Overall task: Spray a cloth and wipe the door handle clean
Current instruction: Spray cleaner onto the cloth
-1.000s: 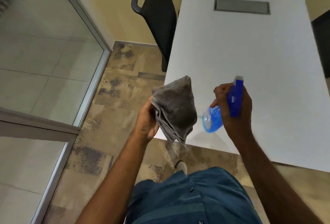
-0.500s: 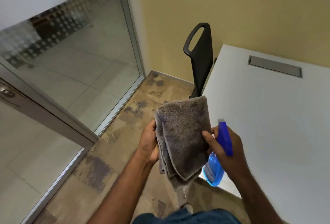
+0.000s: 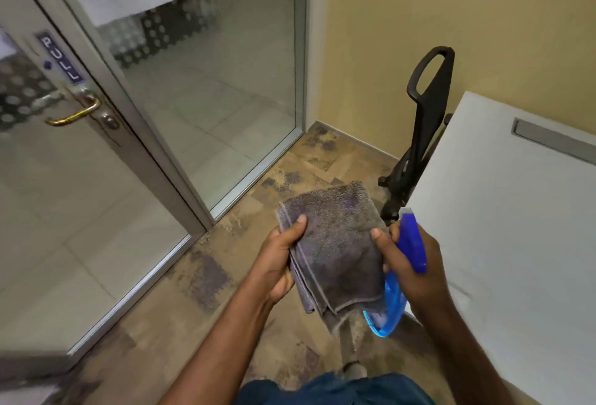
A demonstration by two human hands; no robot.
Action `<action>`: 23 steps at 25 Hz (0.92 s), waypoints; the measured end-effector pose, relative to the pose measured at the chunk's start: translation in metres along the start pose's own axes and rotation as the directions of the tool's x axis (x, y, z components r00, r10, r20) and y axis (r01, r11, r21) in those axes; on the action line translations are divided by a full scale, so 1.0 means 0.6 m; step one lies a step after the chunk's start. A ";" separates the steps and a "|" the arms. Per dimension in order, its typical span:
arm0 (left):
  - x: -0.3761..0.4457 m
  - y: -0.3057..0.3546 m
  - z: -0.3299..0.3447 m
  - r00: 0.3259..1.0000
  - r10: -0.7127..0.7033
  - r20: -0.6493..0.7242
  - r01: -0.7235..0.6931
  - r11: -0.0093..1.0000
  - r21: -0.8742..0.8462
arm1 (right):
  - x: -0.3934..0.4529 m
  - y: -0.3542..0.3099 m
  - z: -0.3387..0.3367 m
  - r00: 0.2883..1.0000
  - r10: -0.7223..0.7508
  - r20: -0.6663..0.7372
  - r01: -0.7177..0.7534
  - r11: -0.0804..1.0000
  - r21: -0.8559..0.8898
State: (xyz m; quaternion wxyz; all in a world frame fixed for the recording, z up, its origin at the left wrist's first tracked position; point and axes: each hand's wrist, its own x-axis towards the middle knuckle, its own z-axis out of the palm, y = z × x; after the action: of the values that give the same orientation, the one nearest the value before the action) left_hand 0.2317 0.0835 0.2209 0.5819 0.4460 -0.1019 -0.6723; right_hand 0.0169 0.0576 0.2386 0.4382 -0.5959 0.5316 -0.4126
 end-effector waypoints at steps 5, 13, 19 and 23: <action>-0.037 0.070 -0.100 0.993 0.077 -0.090 -0.082 0.995 -0.054 | -0.043 -0.036 0.097 1.000 0.024 -0.009 -0.024 0.999 0.026; -0.074 0.154 -0.221 0.951 0.255 -0.174 -0.250 0.967 0.046 | -0.091 -0.112 0.242 0.978 -0.093 0.184 0.091 0.996 0.022; -0.076 0.178 -0.249 0.908 0.305 -0.288 -0.305 0.951 0.046 | -0.119 -0.165 0.315 0.929 -0.141 0.341 0.123 0.990 0.075; -0.069 0.181 -0.250 0.876 0.359 -0.322 -0.371 0.928 0.026 | -0.105 -0.171 0.336 0.895 -0.138 0.424 0.119 0.990 0.070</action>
State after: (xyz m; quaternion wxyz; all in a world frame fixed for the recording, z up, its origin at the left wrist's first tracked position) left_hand 0.4112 0.1443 0.2249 0.7151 0.5114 -0.0758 -0.4705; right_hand 0.2321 0.1423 0.2801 0.5283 -0.6963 0.3732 -0.3111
